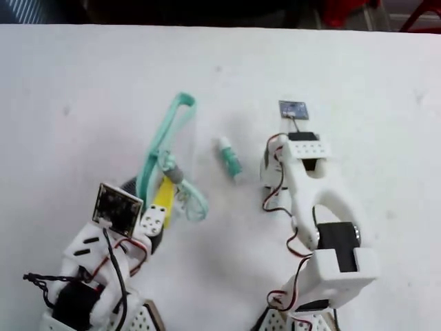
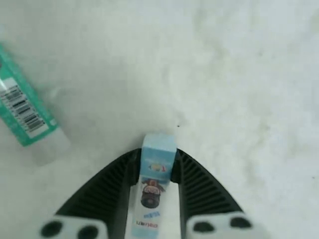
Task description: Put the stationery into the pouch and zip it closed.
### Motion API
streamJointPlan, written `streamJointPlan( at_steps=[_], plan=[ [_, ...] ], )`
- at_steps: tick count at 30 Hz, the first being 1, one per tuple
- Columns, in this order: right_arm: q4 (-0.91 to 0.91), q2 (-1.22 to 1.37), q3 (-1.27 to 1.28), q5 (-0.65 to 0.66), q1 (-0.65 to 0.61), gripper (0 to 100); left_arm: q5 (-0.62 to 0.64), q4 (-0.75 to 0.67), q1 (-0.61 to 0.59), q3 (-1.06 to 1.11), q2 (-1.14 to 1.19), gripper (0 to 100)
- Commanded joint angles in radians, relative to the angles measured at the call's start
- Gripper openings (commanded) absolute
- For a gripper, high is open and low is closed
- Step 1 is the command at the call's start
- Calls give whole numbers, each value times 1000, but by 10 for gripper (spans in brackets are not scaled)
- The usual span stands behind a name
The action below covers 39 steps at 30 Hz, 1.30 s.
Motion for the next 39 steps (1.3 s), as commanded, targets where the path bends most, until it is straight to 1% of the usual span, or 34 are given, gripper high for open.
streamJointPlan(
  at_steps=[1, 31, 39],
  plan=[
    [-13, -59, -12, -9, -22, 17, -11, -20, -10, -6, -1, 27],
    [-10, -53, -8, -5, -18, 17, -11, -20, -10, -6, -1, 27],
    [22, -58, -14, -3, -15, 17, -11, -20, -10, -6, -1, 27]
  ],
)
